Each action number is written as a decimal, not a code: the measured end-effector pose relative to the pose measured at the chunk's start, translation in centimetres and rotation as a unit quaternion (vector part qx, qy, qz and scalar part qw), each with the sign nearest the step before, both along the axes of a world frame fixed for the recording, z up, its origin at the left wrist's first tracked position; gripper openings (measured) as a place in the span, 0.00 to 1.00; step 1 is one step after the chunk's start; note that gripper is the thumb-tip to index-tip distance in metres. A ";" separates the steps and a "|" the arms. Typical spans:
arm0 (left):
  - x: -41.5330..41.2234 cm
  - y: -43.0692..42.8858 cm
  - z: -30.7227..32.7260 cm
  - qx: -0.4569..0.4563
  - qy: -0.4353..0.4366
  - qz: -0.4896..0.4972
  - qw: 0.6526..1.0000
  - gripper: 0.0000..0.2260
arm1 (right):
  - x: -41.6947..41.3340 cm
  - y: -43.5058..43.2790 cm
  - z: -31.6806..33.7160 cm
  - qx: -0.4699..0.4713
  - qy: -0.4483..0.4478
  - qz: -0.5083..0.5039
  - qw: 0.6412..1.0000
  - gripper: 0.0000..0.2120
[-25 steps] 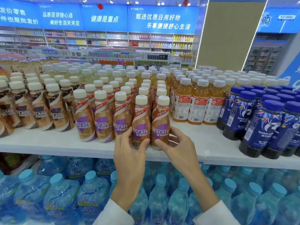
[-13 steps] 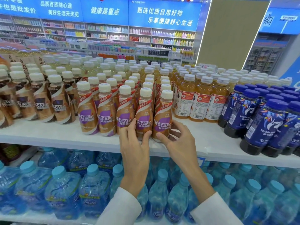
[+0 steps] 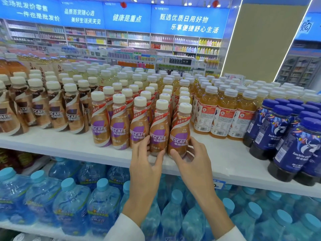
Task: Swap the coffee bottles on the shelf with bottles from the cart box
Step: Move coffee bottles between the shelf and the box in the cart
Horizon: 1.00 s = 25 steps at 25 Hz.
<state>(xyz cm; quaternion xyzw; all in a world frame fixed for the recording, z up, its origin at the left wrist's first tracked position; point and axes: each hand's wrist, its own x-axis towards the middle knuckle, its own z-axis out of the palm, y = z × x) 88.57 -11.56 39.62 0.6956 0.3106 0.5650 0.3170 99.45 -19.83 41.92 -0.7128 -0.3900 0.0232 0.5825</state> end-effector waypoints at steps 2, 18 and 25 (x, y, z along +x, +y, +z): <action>-1.2 0.6 -0.4 -0.006 0.004 -0.025 1.000 0.23 | 0.1 0.1 -0.2 -0.011 -0.003 0.000 1.000 0.31; -13.2 15.1 5.7 -0.146 0.022 -0.197 0.969 0.58 | -2.0 2.0 2.8 0.029 0.105 -0.019 0.994 0.48; -10.6 16.6 7.4 -0.118 0.060 -0.233 0.963 0.46 | -1.0 3.8 5.5 0.022 0.118 0.033 0.992 0.41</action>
